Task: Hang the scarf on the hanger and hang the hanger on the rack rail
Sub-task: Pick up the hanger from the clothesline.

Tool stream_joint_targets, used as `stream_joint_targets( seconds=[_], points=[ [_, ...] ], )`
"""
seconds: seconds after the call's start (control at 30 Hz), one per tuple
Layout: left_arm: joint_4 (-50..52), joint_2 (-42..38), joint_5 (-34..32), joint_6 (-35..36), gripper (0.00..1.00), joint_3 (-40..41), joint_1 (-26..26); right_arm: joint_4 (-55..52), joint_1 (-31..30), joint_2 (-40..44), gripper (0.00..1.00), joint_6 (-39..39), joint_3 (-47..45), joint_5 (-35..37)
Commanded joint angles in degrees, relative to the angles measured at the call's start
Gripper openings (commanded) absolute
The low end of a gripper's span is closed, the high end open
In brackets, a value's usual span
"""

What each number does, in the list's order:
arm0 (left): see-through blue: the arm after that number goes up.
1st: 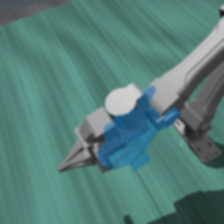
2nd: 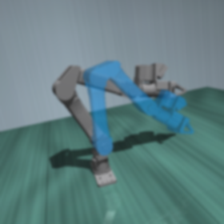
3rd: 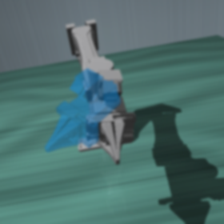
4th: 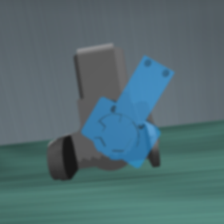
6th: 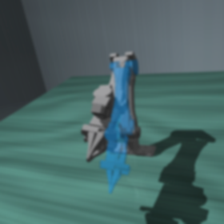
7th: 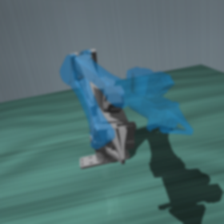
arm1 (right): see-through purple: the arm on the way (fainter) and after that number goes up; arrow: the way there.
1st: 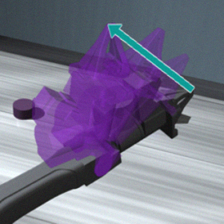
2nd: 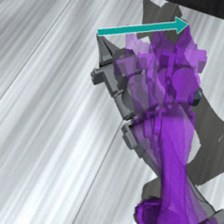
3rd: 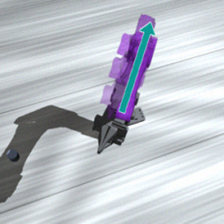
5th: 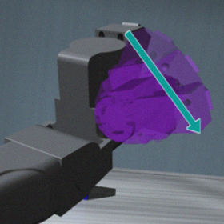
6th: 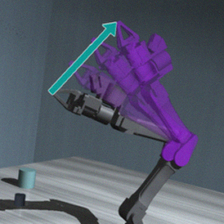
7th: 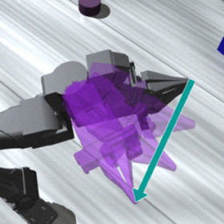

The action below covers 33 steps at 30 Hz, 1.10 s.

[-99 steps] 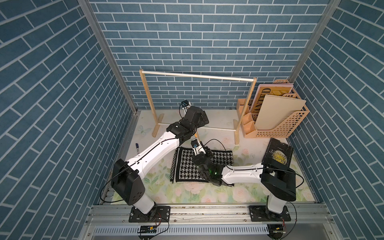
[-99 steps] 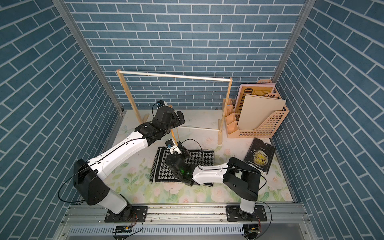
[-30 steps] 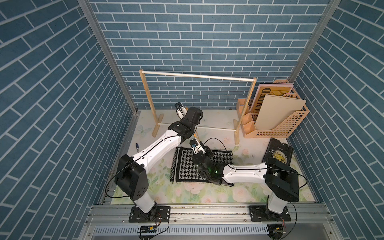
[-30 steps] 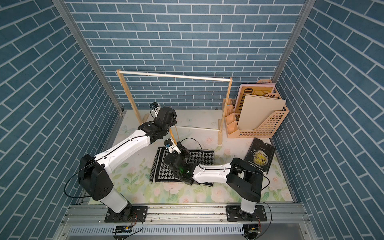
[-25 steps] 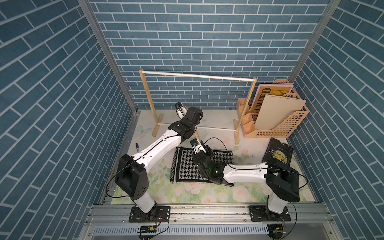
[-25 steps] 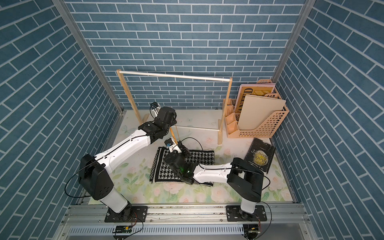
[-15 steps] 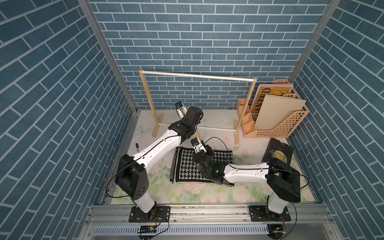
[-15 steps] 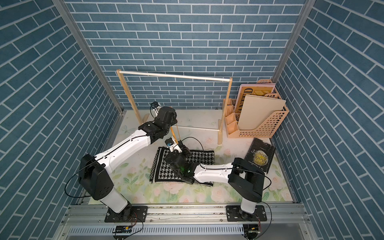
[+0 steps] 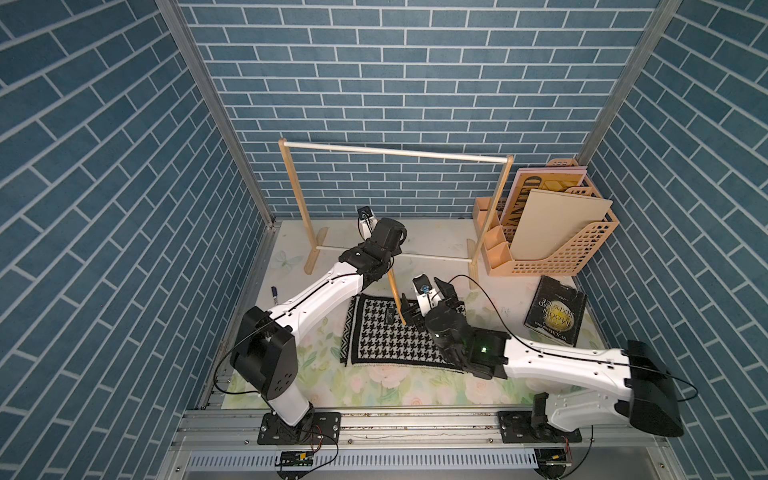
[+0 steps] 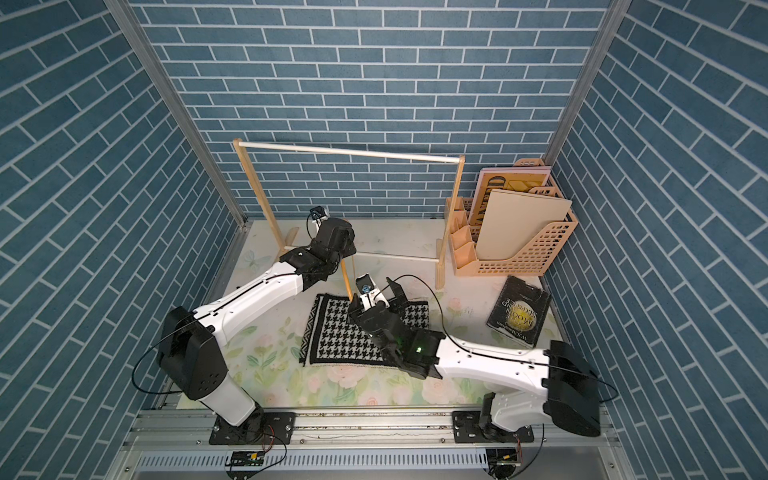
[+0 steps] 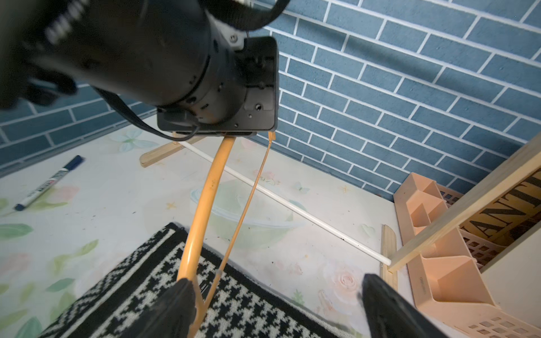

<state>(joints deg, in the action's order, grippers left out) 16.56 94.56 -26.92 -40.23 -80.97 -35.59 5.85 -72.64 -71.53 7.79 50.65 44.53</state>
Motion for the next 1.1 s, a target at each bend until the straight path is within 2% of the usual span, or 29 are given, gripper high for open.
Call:
stream_joint_targets(
  seconds=[0.0,0.07,0.17,0.27,0.4,0.47,0.53,0.77,1.07],
  points=[
    [-1.48,-1.21,2.13,4.59,0.0,0.02,-0.06,-14.89,-0.18,5.91,0.93,8.62,-3.49,-8.5],
    [-0.4,-1.49,3.11,6.52,0.0,-0.17,-0.74,-18.52,-0.16,9.76,0.93,13.66,-6.28,-9.96],
    [2.03,-2.46,3.68,8.94,0.0,-0.33,-2.99,-22.93,0.74,15.6,0.92,21.97,-10.48,-7.99],
    [3.17,-4.01,4.79,9.69,0.0,-0.18,-7.14,-22.43,6.44,21.47,0.9,27.08,-16.36,-8.99],
    [4.98,-5.57,2.4,8.16,0.0,1.93,-15.13,-13.22,21.66,28.14,0.89,27.74,-25.65,-24.36],
    [2.74,-6.61,1.98,5.17,0.0,6.12,-18.68,-10.93,27.07,28.5,0.88,27.78,-27.82,-29.47],
    [-0.58,-7.89,0.76,0.51,0.0,10.98,-21.45,-9.26,29.89,26.4,0.88,27.49,-28.46,-32.25],
    [-11.32,-12.34,-6.51,-10.3,0.0,26.9,-26.48,-2.2,30.63,19.35,0.87,30.55,-32.86,-36.18],
    [-17.52,-12.72,-12.94,-14.2,0.0,33.11,-29.45,2.88,30.63,20.08,0.83,35.94,-39.57,-39.67]
  ],
)
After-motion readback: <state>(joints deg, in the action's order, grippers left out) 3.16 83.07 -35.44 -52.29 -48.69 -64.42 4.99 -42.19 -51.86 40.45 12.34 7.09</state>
